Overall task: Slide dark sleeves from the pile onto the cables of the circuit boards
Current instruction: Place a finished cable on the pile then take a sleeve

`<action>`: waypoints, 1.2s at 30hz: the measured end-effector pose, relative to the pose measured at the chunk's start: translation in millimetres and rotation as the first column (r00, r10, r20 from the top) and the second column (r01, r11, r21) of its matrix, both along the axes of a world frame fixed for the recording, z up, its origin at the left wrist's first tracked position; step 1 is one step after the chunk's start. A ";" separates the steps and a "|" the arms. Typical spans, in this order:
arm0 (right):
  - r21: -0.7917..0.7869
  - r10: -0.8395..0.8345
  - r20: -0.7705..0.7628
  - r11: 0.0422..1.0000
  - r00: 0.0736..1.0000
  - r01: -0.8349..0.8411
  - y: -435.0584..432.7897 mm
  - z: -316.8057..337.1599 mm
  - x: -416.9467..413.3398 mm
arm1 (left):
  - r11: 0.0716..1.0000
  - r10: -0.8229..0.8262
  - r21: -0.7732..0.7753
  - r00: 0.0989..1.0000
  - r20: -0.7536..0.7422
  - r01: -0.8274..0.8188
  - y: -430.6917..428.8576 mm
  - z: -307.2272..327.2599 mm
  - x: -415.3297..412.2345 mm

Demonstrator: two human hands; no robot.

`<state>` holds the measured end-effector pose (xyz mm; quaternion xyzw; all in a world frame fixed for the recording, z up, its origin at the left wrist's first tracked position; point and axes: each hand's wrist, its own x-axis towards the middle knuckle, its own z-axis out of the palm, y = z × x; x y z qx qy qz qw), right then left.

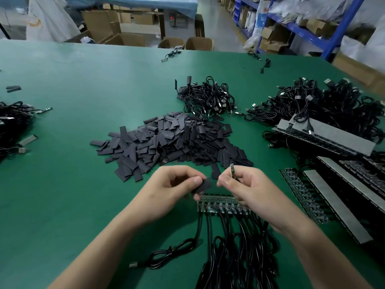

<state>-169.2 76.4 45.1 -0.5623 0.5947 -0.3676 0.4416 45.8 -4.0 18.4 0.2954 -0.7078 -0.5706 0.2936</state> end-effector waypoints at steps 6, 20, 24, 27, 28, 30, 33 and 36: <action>-0.012 0.094 0.122 0.996 0.988 -0.093 2.1 1.1 15.7 | 0.993 0.096 0.072 0.991 -0.094 -0.089 17.3 -5.1 -2.4; 0.064 0.018 0.265 0.997 0.964 -0.036 2.2 -8.1 21.7 | 0.964 0.218 -0.143 0.975 -0.052 -0.223 20.5 -7.7 3.7; 0.083 0.023 0.339 0.995 0.941 -0.054 1.8 -9.5 22.7 | 0.976 0.190 -0.094 0.978 -0.081 -0.197 21.6 -7.8 2.5; 0.102 0.004 0.350 0.994 0.937 -0.043 1.9 -11.3 20.5 | 0.981 0.170 -0.077 0.980 -0.102 -0.178 22.6 -6.9 0.8; 0.110 -0.002 0.351 0.993 0.936 -0.039 1.9 -11.9 19.8 | 0.982 0.167 -0.066 0.980 -0.108 -0.174 22.9 -6.6 0.3; 0.119 -0.012 0.353 0.992 0.935 -0.032 1.3 -13.1 19.2 | 0.985 0.161 -0.047 0.979 -0.122 -0.167 23.2 -6.9 -0.4; 0.119 -0.016 0.362 0.992 0.932 -0.029 0.9 -14.7 18.7 | 0.987 0.154 -0.011 0.978 -0.140 -0.157 23.2 -7.1 -1.0; 0.112 -0.011 0.369 0.993 0.929 -0.033 1.3 -15.3 17.2 | 0.990 0.141 0.004 0.980 -0.142 -0.142 23.2 -6.9 -1.6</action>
